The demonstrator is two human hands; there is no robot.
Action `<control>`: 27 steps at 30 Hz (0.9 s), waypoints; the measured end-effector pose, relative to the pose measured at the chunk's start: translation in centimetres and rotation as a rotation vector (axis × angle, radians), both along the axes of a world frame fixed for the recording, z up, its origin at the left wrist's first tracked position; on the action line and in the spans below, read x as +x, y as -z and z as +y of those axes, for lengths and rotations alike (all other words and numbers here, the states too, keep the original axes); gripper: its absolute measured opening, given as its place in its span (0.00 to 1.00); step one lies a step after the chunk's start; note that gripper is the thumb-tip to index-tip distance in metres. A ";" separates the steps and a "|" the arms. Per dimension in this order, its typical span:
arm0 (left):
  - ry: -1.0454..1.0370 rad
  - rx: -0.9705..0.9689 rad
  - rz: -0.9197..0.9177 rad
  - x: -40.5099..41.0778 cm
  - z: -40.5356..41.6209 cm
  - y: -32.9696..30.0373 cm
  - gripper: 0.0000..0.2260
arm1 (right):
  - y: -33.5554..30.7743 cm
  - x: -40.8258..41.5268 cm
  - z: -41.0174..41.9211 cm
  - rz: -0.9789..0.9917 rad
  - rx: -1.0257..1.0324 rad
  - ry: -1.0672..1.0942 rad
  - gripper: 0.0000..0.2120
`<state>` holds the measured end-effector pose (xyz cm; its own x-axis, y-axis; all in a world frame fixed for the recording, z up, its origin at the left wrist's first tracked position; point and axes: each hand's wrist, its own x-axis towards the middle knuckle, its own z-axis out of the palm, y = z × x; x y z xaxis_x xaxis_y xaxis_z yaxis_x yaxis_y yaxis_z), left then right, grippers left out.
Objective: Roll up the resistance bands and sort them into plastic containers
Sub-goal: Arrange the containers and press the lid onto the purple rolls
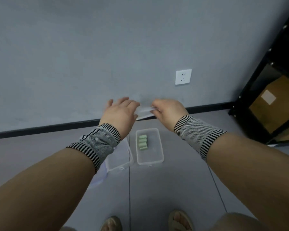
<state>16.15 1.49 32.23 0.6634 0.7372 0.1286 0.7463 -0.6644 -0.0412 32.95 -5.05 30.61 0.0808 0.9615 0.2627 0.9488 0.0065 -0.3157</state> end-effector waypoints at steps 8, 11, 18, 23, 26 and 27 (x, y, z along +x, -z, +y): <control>-0.162 -0.057 -0.150 -6.2 -4.1 -2.6 0.35 | -3.2 -6.9 -2.0 1.217 -0.063 0.324 0.07; -0.150 -0.067 -0.098 -7.3 -5.2 -2.2 0.38 | -4.0 -8.5 -2.6 1.486 -0.046 0.383 0.07; -0.172 -0.054 0.017 -9.5 -4.8 -0.5 0.38 | -3.7 -9.8 -2.8 1.630 -0.055 0.328 0.04; -0.092 -0.042 0.160 -9.3 -2.5 1.7 0.38 | -0.7 -8.5 -0.7 0.945 -0.070 0.368 0.26; -0.020 -0.027 0.274 -9.0 -0.6 3.6 0.36 | 1.5 -7.4 0.4 0.482 -0.075 0.276 0.36; 0.014 -0.020 0.305 -8.8 0.1 4.3 0.36 | 2.5 -7.1 1.0 0.415 -0.083 0.241 0.38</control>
